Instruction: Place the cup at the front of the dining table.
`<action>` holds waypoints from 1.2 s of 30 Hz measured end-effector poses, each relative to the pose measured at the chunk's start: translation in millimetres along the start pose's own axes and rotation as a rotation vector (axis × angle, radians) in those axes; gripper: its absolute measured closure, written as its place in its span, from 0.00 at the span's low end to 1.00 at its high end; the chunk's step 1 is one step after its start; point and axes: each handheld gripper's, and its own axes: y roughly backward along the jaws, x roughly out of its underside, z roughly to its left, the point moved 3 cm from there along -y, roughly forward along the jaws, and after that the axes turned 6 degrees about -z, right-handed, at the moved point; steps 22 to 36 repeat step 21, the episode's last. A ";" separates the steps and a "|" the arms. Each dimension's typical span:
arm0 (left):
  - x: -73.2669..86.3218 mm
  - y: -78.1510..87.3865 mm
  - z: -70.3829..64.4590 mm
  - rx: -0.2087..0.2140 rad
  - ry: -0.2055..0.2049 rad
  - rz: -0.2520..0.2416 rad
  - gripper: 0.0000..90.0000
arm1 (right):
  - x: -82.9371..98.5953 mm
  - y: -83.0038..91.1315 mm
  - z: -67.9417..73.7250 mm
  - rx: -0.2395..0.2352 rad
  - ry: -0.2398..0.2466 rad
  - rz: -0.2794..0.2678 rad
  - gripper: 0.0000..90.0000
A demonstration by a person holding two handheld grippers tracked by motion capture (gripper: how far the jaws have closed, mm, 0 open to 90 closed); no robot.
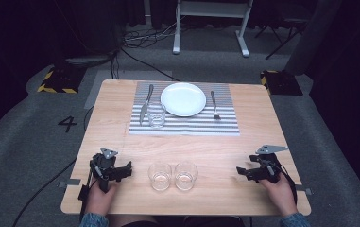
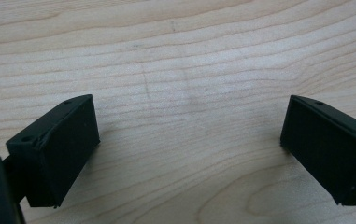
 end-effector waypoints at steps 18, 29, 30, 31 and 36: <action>0.0 0.0 0.0 0.000 0.000 0.000 0.05 | 21.4 -6.2 11.2 0.094 0.075 -0.067 0.11; 0.1 0.0 -0.1 0.001 0.001 0.000 0.05 | 21.4 -6.3 11.6 0.100 0.072 -0.067 0.11; 0.1 0.0 -0.1 0.001 0.001 0.000 0.05 | 21.4 -6.3 11.6 0.100 0.072 -0.067 0.11; 0.1 0.0 -0.1 0.001 0.001 0.000 0.05 | 21.4 -6.3 11.6 0.100 0.072 -0.067 0.11; 0.1 0.0 -0.1 0.001 0.001 0.000 0.05 | 21.4 -6.3 11.6 0.100 0.072 -0.067 0.11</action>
